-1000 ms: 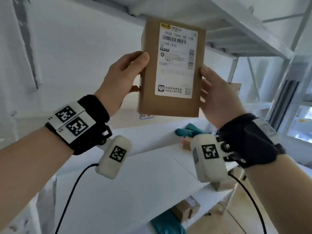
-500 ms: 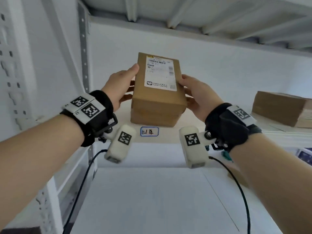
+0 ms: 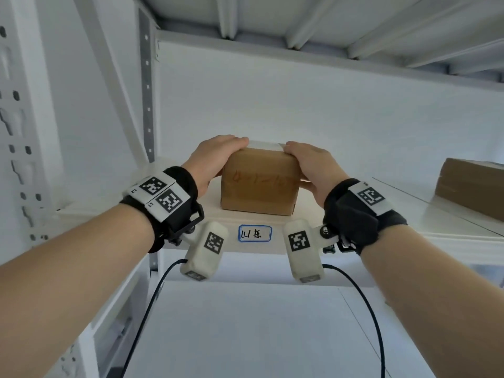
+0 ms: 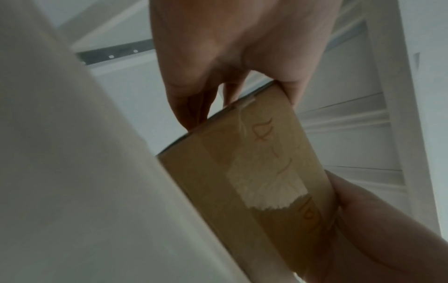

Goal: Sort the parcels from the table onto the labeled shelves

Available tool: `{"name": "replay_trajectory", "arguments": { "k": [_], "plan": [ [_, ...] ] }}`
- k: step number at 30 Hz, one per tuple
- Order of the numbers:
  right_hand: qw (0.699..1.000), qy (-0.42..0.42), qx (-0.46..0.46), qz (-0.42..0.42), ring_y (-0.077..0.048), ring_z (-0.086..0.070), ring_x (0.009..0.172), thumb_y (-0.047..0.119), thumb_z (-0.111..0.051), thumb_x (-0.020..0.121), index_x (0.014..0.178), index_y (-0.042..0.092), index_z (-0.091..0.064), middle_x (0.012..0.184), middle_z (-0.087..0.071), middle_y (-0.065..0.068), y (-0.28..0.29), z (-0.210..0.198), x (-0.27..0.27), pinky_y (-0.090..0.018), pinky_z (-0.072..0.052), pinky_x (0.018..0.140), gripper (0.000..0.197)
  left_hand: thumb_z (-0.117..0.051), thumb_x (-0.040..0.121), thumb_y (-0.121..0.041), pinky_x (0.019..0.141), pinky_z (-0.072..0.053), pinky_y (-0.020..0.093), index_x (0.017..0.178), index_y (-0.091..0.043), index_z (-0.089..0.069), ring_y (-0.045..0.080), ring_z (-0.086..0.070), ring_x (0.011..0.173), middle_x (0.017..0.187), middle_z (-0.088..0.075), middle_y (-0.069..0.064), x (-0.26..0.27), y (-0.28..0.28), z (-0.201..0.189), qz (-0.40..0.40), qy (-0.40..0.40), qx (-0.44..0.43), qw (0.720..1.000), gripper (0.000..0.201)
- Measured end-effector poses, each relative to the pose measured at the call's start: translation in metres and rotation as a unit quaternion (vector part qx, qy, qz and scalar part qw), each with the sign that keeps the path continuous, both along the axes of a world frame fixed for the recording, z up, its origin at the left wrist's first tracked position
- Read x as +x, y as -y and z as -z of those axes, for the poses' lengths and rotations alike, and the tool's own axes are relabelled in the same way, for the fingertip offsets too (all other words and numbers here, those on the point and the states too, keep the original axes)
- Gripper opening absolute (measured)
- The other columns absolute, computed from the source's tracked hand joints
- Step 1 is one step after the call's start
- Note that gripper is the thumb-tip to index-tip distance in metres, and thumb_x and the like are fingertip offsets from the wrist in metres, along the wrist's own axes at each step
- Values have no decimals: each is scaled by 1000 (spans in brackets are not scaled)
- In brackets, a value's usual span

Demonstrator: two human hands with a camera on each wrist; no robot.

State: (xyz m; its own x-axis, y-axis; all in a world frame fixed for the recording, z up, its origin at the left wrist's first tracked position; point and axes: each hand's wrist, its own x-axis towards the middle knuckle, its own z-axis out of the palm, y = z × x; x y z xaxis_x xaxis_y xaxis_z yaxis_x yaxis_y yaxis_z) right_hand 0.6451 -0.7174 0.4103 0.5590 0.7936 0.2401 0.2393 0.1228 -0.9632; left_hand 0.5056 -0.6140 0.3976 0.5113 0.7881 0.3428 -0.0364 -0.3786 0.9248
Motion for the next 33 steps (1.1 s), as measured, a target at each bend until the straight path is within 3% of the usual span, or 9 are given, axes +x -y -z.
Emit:
{"name": "replay_trajectory", "arguments": {
  "k": [5, 9, 16, 21, 24, 25, 27, 30, 33],
  "plan": [
    [1000, 1, -15, -1, -14, -55, 86, 28, -58, 89, 87, 28, -63, 89, -57, 6, -7, -1, 7, -23, -49, 69, 6, -52, 84, -41, 75, -33, 31, 64, -21, -47, 18, -47, 72, 72, -49, -4, 9, -9, 2, -19, -6, 6, 1000, 29],
    [1000, 4, -19, -6, -17, -54, 88, 27, -58, 89, 104, 22, -68, 87, -56, 5, -9, 0, 10, -26, -49, 74, 19, -53, 84, -39, 76, -34, 31, 57, -25, -50, 18, -47, 75, 69, -49, -6, 13, -15, 5, -29, 8, -3, 1000, 31],
    [1000, -10, -21, -17, -17, -51, 87, 27, -58, 89, 104, 23, -66, 87, -56, 5, -12, 0, 14, -28, -47, 77, 18, -53, 84, -39, 77, -34, 28, 73, -13, -54, 16, -47, 82, 70, -50, -10, 17, -18, 8, -40, 19, -6, 999, 29],
    [999, -17, -16, -22, -17, -50, 87, 27, -57, 89, 106, 24, -67, 89, -55, 4, -13, 2, 16, -29, -47, 77, 20, -52, 86, -35, 75, -35, 27, 98, -1, -57, 17, -48, 83, 73, -50, -8, 20, -16, 9, -44, 36, -3, 998, 37],
    [999, -5, -35, -20, -15, -54, 87, 30, -56, 89, 102, 26, -65, 91, -56, 5, -11, 0, 15, -32, -49, 86, 16, -52, 85, -38, 83, -38, 30, 117, -2, -58, 34, -57, 105, 97, -60, 9, 20, -12, 8, -57, 29, 1, 998, 49],
    [999, 4, -46, -18, -15, -56, 89, 32, -56, 89, 102, 27, -64, 93, -57, 5, -10, -2, 15, -35, -50, 92, 16, -52, 84, -40, 89, -41, 32, 120, -4, -58, 33, -56, 117, 109, -61, 12, 21, -12, 7, -62, 24, 1, 998, 52],
    [997, 28, -66, -8, -18, -59, 99, 34, -55, 89, 107, 26, -64, 96, -58, 6, -7, -8, 15, -40, -47, 101, 23, -50, 82, -43, 95, -42, 36, 113, -9, -61, 30, -56, 115, 117, -58, 13, 18, -8, 1, -56, -3, 5, 998, 48],
    [991, 95, -86, 27, -27, -55, 121, 33, -51, 92, 123, 12, -61, 118, -60, -5, 3, -16, 8, -43, -45, 103, 38, -43, 90, -43, 86, -37, 35, 97, -15, -48, 22, -46, 96, 103, -47, 5, 11, 6, -12, -77, -60, 19, 995, 30],
    [985, 138, -83, 57, -32, -46, 133, 23, -44, 98, 135, 0, -51, 141, -51, -18, 16, -22, 5, -38, -39, 106, 44, -34, 96, -40, 88, -34, 34, 116, -4, -53, 25, -47, 108, 115, -49, 8, 6, 15, -22, -127, -111, 40, 985, 46]
  ]
}}
